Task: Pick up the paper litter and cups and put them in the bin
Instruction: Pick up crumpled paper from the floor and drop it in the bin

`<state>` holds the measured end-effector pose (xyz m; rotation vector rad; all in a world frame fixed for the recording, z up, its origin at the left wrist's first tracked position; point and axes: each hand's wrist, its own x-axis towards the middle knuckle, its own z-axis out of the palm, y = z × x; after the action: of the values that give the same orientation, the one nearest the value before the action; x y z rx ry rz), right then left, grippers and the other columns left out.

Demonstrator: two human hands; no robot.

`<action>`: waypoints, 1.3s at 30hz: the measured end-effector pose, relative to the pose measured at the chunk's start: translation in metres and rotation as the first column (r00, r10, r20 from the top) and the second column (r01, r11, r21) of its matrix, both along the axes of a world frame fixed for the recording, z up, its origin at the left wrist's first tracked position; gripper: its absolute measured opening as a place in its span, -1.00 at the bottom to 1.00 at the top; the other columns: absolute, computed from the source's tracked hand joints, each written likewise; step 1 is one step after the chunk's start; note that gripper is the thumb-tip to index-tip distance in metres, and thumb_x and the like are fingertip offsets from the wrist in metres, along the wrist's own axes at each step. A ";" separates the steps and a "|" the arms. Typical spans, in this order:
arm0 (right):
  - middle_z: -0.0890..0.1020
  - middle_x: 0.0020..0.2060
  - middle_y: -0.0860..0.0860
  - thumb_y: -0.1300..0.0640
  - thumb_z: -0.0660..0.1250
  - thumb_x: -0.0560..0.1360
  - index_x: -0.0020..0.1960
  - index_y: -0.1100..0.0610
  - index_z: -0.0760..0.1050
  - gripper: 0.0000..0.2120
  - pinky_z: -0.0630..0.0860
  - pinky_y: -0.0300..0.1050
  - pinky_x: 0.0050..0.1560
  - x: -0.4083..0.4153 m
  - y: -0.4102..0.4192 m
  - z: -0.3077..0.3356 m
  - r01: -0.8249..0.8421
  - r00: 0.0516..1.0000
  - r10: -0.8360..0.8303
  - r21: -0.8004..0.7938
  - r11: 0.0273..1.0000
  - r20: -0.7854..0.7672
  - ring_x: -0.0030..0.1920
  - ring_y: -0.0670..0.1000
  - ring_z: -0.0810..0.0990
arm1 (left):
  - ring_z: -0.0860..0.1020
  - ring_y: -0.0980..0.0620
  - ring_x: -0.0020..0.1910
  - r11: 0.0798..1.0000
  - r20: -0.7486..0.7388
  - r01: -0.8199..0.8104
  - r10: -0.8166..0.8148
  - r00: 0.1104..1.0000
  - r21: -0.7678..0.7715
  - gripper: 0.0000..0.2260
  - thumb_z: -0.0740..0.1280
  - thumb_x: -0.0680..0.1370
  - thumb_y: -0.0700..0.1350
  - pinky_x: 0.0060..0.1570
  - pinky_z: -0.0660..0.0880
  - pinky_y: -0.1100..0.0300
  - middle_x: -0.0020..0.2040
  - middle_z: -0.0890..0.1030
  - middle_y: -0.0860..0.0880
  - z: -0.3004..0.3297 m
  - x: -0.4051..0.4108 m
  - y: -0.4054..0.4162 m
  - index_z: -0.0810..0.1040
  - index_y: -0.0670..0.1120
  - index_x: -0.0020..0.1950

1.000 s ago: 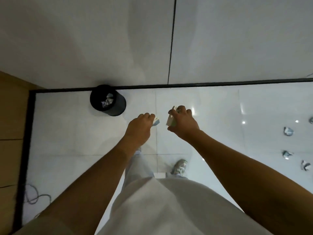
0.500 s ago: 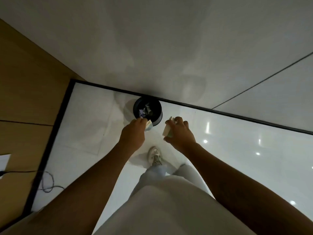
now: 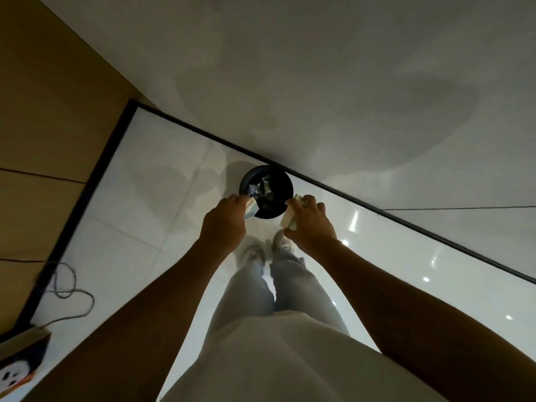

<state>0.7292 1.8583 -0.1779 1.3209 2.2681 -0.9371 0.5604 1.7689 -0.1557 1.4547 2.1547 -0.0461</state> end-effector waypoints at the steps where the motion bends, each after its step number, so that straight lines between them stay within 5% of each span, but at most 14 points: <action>1: 0.31 0.34 0.14 -0.02 0.44 0.44 0.46 -0.01 0.21 -0.32 0.49 0.06 0.18 -0.006 0.004 -0.006 0.002 1.000 -0.002 -0.003 1.000 0.005 0.30 0.19 0.32 | 0.51 -0.16 0.20 1.000 0.003 0.001 -0.001 1.000 -0.011 -0.65 0.30 0.55 -0.22 -0.05 0.56 0.09 0.19 0.53 -0.18 -0.006 -0.004 0.001 0.41 -0.16 0.34; 16: 0.09 0.53 0.15 -0.01 0.41 0.48 0.53 -0.12 0.06 -0.25 0.39 0.16 0.33 -0.084 0.017 -0.124 0.117 0.992 -0.112 -0.071 0.991 0.065 0.45 0.23 0.24 | 0.49 -0.02 0.22 0.983 -0.010 0.104 -0.107 0.994 -0.148 -0.63 0.27 0.58 -0.07 0.02 0.53 0.20 0.24 0.49 -0.08 -0.103 -0.048 -0.021 0.31 -0.09 0.36; 39: 0.19 0.50 0.13 0.07 0.30 0.55 0.53 0.02 0.12 -0.38 0.39 0.08 0.32 -0.033 -0.020 -0.112 0.425 0.905 -0.422 -0.094 0.900 0.051 0.43 0.19 0.28 | 0.46 -0.15 0.22 0.945 0.065 0.304 -0.298 0.952 -0.124 -0.66 0.22 0.58 -0.16 0.10 0.46 0.04 0.26 0.48 -0.15 -0.139 -0.027 0.068 0.35 -0.15 0.36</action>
<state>0.6962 1.8384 -0.2903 1.8085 1.9106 -1.1449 0.5335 1.8370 -0.2945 1.6753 1.8385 -0.2589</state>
